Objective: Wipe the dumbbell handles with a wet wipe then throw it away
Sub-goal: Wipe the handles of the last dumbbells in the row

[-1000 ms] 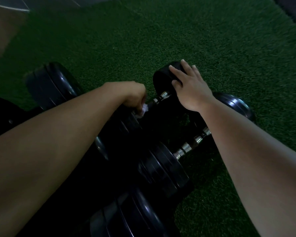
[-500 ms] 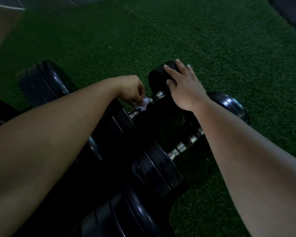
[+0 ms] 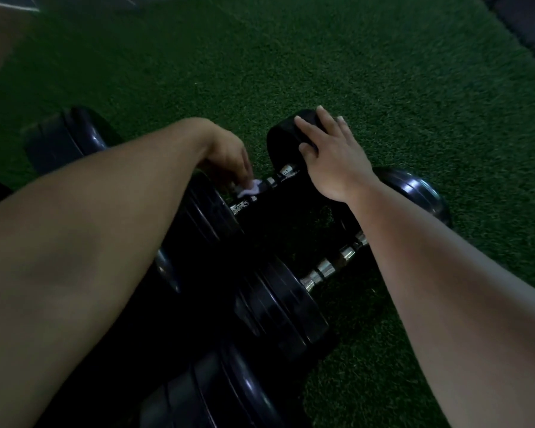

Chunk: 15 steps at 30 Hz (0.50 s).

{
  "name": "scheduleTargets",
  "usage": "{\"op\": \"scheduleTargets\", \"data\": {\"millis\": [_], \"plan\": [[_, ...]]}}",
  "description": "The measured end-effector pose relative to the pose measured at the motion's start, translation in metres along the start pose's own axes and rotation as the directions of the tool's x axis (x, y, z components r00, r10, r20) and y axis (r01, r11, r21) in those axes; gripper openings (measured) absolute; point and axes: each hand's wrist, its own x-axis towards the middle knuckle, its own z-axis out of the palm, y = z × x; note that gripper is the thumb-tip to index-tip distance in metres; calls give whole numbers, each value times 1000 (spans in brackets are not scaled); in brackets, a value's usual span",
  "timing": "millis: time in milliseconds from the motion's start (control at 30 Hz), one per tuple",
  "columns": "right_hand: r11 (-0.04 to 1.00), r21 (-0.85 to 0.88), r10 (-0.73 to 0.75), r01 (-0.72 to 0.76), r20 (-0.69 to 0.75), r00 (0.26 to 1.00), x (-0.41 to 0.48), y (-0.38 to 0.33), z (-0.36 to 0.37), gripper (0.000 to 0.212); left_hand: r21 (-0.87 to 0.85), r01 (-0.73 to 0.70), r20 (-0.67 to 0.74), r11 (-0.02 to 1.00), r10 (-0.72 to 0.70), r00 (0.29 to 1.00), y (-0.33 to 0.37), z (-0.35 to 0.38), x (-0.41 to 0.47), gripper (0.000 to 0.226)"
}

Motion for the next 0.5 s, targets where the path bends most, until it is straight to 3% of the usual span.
{"op": "scheduleTargets", "data": {"millis": [100, 167, 267, 500], "plan": [[1000, -11, -2, 2, -8, 1000, 1, 0, 1, 50, -117, -69, -45, 991, 64, 997, -1, 5, 4, 5], [1000, -13, 0, 0, -9, 1000, 2, 0, 1, 50, -199, -165, -155, 966, 135, 979, 7, 14, 12, 6], [1000, -12, 1, -1, -9, 1000, 2, -2, 2, 50, -133, -232, -299, 963, 184, 936, 19, 22, 22, 7], [1000, -18, 4, -4, -5, 1000, 1, -2, -1, 50, 270, -104, -92, 957, 133, 987, 9, 5, 1, 13]]}}
